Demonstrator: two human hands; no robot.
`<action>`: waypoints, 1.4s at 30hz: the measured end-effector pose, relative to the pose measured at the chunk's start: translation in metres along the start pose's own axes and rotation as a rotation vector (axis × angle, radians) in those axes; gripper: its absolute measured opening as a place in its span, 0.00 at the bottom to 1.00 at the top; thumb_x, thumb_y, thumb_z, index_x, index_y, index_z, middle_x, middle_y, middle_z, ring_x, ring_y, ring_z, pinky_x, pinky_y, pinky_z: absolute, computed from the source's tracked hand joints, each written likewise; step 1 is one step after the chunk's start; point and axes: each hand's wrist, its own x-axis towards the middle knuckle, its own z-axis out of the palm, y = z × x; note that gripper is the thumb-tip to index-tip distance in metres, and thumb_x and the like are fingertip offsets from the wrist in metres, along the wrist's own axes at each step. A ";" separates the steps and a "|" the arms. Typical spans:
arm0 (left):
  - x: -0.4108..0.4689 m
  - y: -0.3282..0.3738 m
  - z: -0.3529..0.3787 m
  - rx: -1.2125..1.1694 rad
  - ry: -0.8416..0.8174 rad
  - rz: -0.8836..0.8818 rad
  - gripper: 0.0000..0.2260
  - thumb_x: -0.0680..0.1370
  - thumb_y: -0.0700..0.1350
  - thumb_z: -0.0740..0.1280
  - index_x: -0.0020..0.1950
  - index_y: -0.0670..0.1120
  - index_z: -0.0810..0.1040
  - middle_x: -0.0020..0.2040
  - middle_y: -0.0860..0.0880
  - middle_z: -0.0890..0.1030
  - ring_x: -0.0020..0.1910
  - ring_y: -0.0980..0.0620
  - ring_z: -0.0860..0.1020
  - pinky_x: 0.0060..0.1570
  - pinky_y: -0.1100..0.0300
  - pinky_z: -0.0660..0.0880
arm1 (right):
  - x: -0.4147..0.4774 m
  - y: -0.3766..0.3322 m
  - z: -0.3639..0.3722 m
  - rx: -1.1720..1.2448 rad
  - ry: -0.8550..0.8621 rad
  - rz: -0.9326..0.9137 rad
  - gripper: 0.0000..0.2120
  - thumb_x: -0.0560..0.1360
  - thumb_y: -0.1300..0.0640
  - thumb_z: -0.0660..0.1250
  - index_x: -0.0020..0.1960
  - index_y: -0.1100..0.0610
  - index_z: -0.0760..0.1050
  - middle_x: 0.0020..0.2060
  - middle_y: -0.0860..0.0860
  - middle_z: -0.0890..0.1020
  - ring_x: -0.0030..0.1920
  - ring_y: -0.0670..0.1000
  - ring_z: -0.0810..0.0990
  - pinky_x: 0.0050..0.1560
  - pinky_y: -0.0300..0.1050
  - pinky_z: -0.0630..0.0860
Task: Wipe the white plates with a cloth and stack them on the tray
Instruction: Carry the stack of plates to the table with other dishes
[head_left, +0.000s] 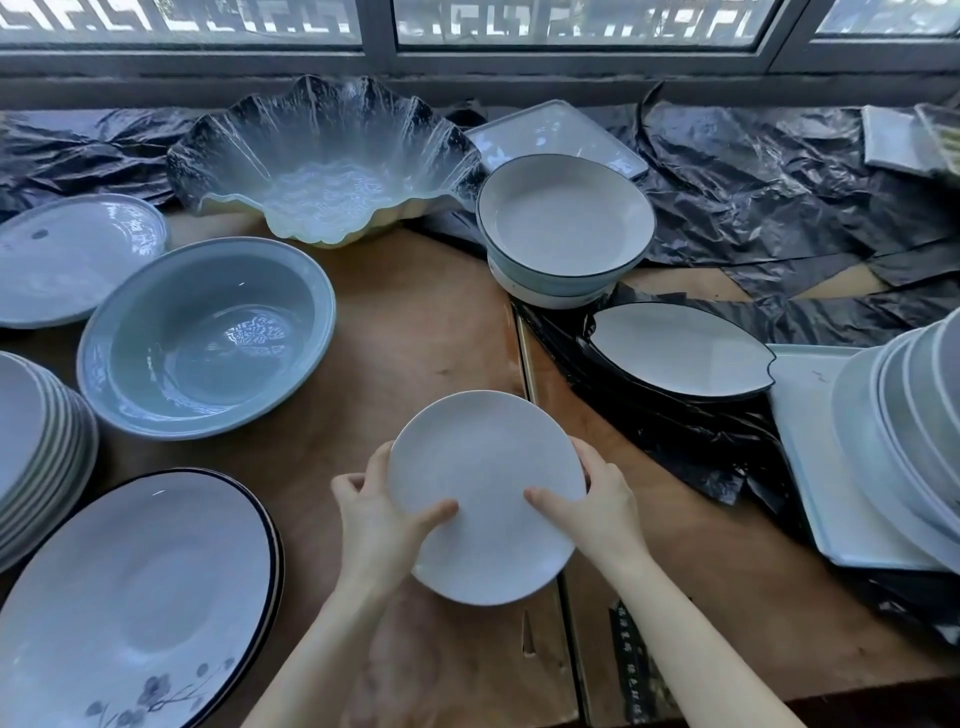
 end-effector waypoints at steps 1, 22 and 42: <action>0.000 0.000 0.000 0.004 0.000 -0.018 0.38 0.63 0.50 0.81 0.68 0.63 0.68 0.57 0.51 0.66 0.50 0.63 0.72 0.47 0.66 0.68 | 0.000 0.001 0.000 -0.006 0.001 -0.001 0.30 0.70 0.48 0.76 0.69 0.41 0.70 0.48 0.39 0.72 0.59 0.53 0.72 0.52 0.48 0.71; 0.006 0.016 -0.001 0.297 0.069 0.021 0.38 0.62 0.58 0.79 0.70 0.56 0.71 0.48 0.52 0.72 0.55 0.49 0.69 0.51 0.56 0.68 | 0.000 0.001 0.004 -0.032 -0.004 0.047 0.31 0.71 0.46 0.75 0.71 0.43 0.69 0.55 0.49 0.73 0.61 0.54 0.70 0.53 0.47 0.69; -0.003 -0.015 0.013 -0.491 -0.132 -0.204 0.34 0.61 0.48 0.79 0.65 0.56 0.73 0.56 0.53 0.83 0.55 0.50 0.82 0.55 0.48 0.80 | -0.015 0.004 0.016 0.539 -0.054 0.173 0.18 0.73 0.55 0.76 0.56 0.38 0.77 0.51 0.42 0.85 0.55 0.49 0.83 0.58 0.55 0.81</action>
